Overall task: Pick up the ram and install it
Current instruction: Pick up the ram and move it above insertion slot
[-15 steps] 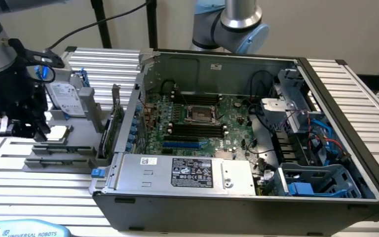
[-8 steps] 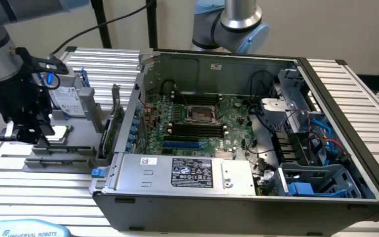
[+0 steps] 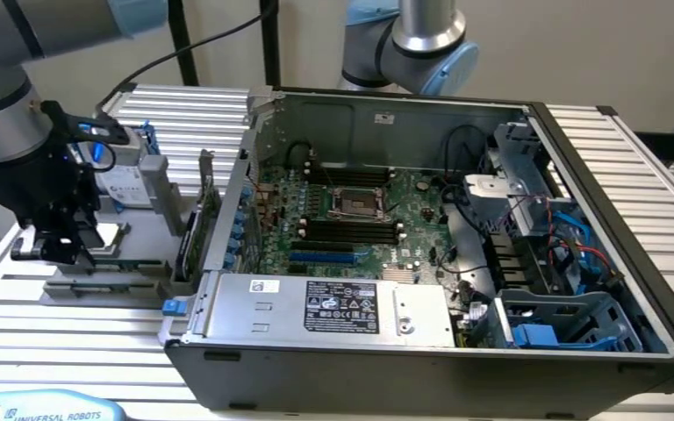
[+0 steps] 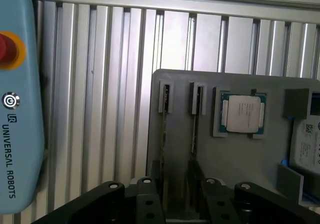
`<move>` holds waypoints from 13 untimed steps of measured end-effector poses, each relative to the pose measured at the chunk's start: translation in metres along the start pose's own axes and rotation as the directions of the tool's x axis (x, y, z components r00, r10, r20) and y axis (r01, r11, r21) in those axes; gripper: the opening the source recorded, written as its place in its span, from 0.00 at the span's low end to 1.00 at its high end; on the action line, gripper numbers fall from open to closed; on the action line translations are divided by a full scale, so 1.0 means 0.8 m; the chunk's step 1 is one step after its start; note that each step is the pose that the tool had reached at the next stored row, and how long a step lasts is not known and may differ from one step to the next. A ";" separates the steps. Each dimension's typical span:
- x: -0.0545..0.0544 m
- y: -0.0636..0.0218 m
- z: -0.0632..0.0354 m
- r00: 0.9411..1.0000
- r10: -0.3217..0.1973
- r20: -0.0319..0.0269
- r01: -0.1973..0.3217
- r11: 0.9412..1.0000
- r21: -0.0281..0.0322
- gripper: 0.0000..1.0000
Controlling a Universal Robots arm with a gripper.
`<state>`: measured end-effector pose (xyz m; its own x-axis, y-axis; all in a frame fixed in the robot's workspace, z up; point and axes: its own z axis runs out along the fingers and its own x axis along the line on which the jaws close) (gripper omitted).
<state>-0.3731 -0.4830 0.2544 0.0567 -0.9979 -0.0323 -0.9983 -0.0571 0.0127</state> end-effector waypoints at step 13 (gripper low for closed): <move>0.003 -0.001 0.029 1.000 0.000 0.000 0.000 1.000 0.000 0.36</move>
<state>-0.3721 -0.4845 0.2307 0.0568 -0.9979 -0.0323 -0.9983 -0.0572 0.0126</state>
